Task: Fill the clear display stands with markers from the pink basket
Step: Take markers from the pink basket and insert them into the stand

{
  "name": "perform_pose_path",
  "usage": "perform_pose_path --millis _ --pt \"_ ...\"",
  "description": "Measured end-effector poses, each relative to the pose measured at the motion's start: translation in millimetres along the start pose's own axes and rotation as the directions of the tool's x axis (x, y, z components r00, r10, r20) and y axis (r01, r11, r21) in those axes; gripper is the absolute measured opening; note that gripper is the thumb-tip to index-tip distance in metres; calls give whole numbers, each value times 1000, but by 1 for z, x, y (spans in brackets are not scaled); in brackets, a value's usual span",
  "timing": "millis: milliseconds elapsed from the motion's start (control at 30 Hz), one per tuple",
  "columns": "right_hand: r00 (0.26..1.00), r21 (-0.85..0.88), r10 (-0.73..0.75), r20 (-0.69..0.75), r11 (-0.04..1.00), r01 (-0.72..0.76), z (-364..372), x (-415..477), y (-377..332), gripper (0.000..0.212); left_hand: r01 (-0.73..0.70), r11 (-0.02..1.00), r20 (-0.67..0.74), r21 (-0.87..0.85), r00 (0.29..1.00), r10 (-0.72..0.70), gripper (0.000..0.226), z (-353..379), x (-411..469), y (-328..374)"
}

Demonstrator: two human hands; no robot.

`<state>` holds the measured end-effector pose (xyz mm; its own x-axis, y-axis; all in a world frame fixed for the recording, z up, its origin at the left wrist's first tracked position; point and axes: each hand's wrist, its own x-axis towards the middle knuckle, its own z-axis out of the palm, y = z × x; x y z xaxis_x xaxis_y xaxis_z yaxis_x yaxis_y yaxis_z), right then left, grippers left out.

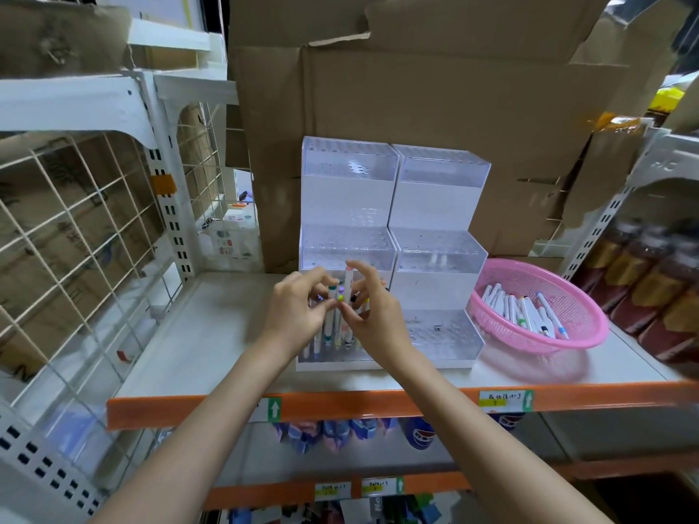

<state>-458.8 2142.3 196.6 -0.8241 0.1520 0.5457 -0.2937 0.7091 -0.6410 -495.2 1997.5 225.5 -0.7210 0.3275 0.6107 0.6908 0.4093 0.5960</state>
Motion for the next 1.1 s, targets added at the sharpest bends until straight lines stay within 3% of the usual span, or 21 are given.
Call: perform_pose_path --millis 233,767,1100 --pt "998 -35 -56 -8 998 55 -2 -6 -3 63 29 999 4 -32 1000 -29 20 4 2 -4" --pt "999 -35 -42 -18 999 42 0 -6 -2 56 -221 966 65 134 975 214 22 5 -9 -14" --pt "999 -13 10 -35 1000 -10 -3 -9 -2 55 -215 959 83 183 976 203 27 6 -9 -14"
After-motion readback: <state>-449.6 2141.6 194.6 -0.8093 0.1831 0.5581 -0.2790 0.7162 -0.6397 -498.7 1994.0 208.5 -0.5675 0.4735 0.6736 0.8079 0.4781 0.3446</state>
